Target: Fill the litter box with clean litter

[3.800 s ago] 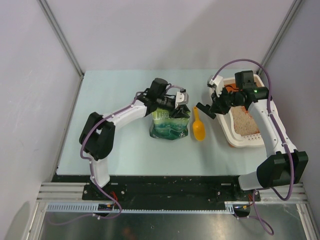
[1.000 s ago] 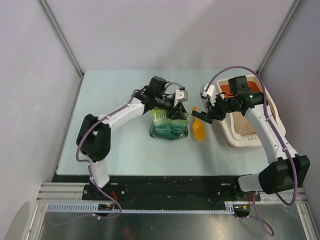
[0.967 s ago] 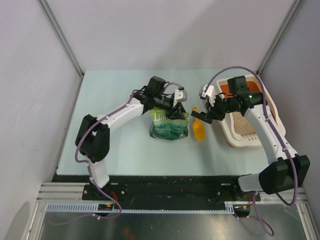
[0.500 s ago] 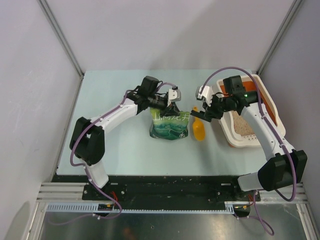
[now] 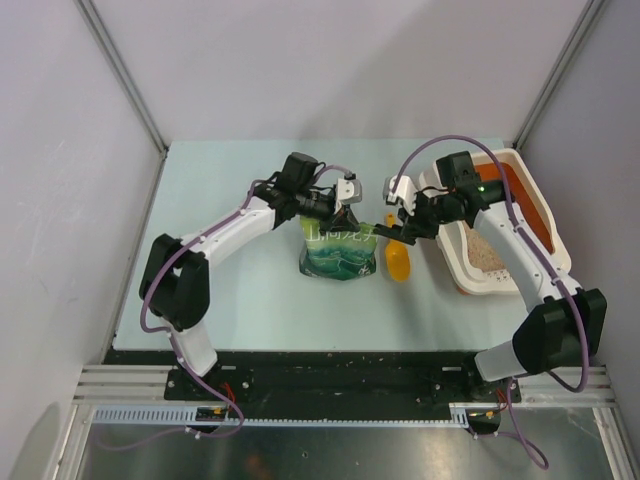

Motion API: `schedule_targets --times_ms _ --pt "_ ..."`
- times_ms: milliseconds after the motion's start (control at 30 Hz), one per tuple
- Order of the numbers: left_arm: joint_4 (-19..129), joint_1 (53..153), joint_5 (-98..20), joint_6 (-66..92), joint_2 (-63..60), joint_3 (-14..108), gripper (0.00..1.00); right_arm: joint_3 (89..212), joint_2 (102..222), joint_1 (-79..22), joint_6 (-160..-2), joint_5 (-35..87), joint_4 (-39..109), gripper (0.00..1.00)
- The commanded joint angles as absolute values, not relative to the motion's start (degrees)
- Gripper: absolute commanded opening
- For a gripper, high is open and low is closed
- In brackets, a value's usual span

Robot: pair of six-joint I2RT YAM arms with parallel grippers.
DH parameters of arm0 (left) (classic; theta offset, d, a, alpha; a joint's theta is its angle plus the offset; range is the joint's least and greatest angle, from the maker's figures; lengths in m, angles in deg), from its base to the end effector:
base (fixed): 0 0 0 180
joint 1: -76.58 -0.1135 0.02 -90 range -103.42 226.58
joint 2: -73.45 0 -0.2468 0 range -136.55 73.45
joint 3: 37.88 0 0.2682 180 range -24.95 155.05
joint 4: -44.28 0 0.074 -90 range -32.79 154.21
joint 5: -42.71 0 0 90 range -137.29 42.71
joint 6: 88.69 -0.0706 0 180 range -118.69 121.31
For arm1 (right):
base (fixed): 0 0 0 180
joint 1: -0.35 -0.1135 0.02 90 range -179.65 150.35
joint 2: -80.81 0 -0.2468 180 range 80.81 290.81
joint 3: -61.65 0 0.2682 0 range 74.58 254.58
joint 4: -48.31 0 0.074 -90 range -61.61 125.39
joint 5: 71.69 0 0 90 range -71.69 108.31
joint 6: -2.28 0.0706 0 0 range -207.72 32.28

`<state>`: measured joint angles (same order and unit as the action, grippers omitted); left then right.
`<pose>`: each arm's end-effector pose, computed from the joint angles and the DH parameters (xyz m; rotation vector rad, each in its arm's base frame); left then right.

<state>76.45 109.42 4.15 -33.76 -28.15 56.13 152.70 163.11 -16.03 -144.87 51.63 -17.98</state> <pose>0.3281 -0.2775 0.2444 1.5463 1.4581 -0.9795 0.2993 0.1284 0.2867 -1.5948 1.7872 0.4274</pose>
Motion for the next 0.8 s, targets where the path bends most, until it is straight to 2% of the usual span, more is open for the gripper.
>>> schedule_targets --times_ms 0,33,67,100,233,600,767 --pt "76.6 109.4 6.0 -35.3 -25.6 55.9 0.07 155.5 164.7 -17.0 -146.4 54.0 -17.8 0.0" --pt "76.6 109.4 6.1 -35.3 -25.6 55.9 0.11 155.9 165.5 -17.4 -146.7 54.2 -17.9 0.0" --pt "76.7 109.4 5.9 -35.2 -25.6 55.9 0.23 156.4 165.9 -17.5 -147.0 54.3 -18.0 0.0" --pt "76.7 109.3 5.5 -35.2 -25.3 55.8 0.28 157.4 166.4 -17.7 -147.3 54.4 -18.2 0.0" --pt "76.7 108.1 4.7 -34.9 -23.2 54.4 0.39 161.0 169.0 -18.9 -148.4 54.4 -19.5 0.0" --pt "77.6 103.5 2.5 -35.2 -16.6 47.7 0.38 166.8 174.6 -22.8 -149.3 53.5 -22.7 0.0" --pt "77.9 102.2 1.6 -35.8 -15.9 46.6 0.33 169.4 176.6 -24.6 -149.8 53.5 -24.4 0.0"
